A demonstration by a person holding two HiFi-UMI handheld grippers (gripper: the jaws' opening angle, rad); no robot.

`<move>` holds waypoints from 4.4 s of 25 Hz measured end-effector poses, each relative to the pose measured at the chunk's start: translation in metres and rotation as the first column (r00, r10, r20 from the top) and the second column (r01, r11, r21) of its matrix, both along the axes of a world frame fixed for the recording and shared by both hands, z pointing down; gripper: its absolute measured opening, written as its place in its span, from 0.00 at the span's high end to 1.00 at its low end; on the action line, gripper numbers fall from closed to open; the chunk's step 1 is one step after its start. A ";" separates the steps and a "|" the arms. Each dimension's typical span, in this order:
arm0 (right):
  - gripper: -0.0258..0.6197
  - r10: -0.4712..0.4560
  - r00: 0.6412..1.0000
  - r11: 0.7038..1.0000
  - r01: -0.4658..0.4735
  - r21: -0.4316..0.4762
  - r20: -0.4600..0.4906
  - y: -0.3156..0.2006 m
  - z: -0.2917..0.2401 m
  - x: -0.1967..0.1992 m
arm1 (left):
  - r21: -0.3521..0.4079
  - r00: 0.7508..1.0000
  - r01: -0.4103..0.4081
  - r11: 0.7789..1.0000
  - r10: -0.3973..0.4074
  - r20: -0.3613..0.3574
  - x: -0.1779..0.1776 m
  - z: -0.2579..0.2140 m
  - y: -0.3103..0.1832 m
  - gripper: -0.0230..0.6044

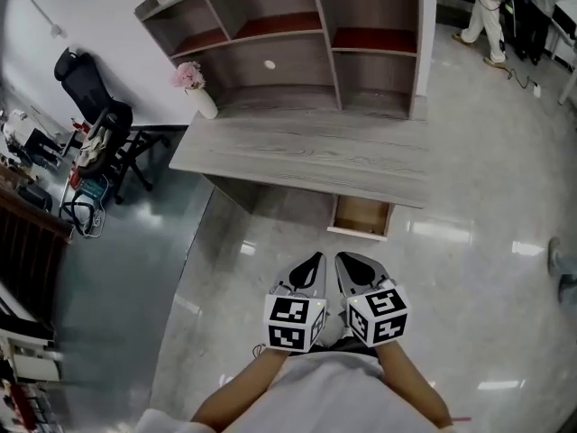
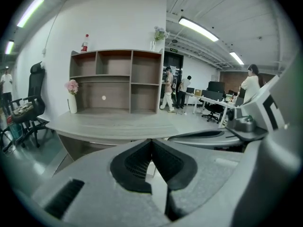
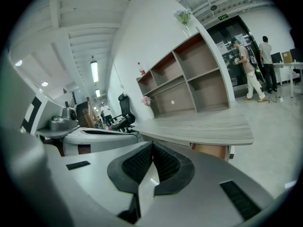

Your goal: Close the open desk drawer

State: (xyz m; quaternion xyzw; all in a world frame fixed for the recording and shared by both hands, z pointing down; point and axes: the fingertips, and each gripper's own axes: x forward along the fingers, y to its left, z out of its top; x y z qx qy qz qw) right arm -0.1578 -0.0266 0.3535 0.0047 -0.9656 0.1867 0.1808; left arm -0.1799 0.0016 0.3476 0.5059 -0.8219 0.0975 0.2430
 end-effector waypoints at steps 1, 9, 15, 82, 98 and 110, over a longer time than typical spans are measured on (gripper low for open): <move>0.96 0.020 1.000 1.000 -0.020 -0.011 0.002 -0.007 0.003 0.000 | -0.004 1.000 -0.020 1.000 0.020 0.000 0.000 0.002 -0.008 0.96; 0.96 0.180 0.984 0.983 -0.181 -0.040 -0.004 -0.050 0.028 0.001 | -0.026 0.984 -0.175 0.984 0.175 -0.013 -0.011 0.024 -0.052 0.96; 0.96 0.332 0.942 0.941 -0.334 -0.052 -0.044 -0.076 0.053 -0.018 | -0.035 0.940 -0.340 0.940 0.339 -0.035 -0.038 0.050 -0.085 0.96; 0.59 0.892 0.425 0.067 -0.461 -0.885 -0.154 -0.120 0.300 -0.056 | -0.112 0.774 -0.633 0.766 0.630 -0.065 -0.080 0.191 -0.104 0.96; 0.60 0.884 0.463 0.149 -0.411 -0.899 -0.065 -0.128 0.269 -0.064 | -0.086 0.774 -0.633 0.769 0.630 -0.062 -0.080 0.181 -0.105 0.96; 0.60 0.876 0.481 0.175 -0.394 -0.902 -0.041 -0.153 0.268 -0.084 | -0.099 0.767 -0.641 0.761 0.639 -0.063 -0.091 0.182 -0.116 0.96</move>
